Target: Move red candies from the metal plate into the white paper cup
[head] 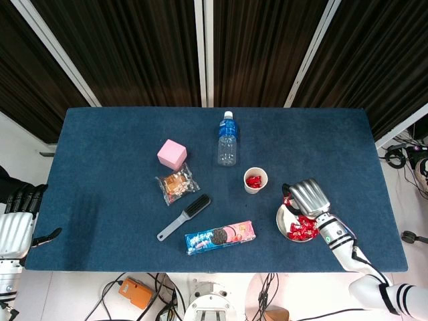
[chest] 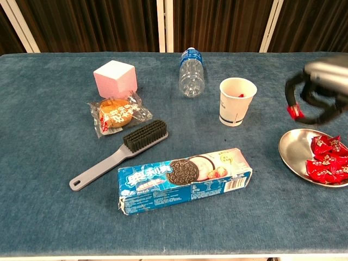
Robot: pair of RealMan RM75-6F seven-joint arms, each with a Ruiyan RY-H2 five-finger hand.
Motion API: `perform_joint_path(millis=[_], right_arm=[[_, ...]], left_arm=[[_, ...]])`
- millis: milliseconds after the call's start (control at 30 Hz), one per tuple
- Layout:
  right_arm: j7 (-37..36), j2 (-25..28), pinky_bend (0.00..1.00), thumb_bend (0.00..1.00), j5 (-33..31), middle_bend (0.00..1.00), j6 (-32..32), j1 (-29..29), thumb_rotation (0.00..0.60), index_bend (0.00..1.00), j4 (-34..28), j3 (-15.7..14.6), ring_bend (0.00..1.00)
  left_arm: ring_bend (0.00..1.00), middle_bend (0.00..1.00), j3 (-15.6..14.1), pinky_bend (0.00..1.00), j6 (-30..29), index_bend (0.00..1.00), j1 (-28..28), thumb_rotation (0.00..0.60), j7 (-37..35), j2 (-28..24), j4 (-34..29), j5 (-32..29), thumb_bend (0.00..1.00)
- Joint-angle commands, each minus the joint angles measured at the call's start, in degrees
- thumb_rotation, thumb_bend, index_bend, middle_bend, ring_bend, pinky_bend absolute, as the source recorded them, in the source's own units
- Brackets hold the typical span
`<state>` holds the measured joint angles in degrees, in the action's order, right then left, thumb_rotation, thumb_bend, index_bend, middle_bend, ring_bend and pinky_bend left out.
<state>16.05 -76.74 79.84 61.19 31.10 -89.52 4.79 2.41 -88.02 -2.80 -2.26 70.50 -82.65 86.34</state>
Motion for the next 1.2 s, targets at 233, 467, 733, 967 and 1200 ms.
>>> perform_joint_path(millis=[233,467,733,967,1200], right_arm=[[0.46,-1.55,1.0,0.51,-7.39,0.91,-7.0,9.64,0.6,0.64,-0.98,9.39,1.0],[3.6,-6.48,1.0,0.51,-12.61,0.91,-11.32,14.14,0.6,0.61,3.77,9.88,1.0],[4.55,-7.36,1.0,0.51,-13.93,0.91,-11.5,14.79,0.6,0.59,5.07,8.27,1.0],[5.09,-6.9,1.0,0.51,-13.76,0.91,-10.59,14.53,0.6,0.5,4.75,6.95,1.0],[3.87,-3.39,1.0,0.48,-11.91,0.91,-6.55,12.09,0.6,0.43,0.62,6.12,1.0]], left_arm=[[0.0,0.1,0.61,0.0,-0.02,0.07,-0.53,0.6,0.85,-0.75,-1.07,-0.01,0.0],[0.0,0.1,0.49,0.0,0.17,0.07,-0.41,0.6,1.27,-0.89,-1.49,-0.37,0.0],[0.0,0.1,0.42,0.0,0.17,0.07,-0.37,0.6,1.4,-1.04,-1.6,-0.39,0.0],[0.0,0.1,0.43,0.0,0.18,0.07,-0.37,0.6,1.47,-1.03,-1.68,-0.46,0.0],[0.0,0.1,0.63,0.0,0.34,0.07,-0.7,0.6,1.59,-0.99,-1.76,-0.38,0.0]])
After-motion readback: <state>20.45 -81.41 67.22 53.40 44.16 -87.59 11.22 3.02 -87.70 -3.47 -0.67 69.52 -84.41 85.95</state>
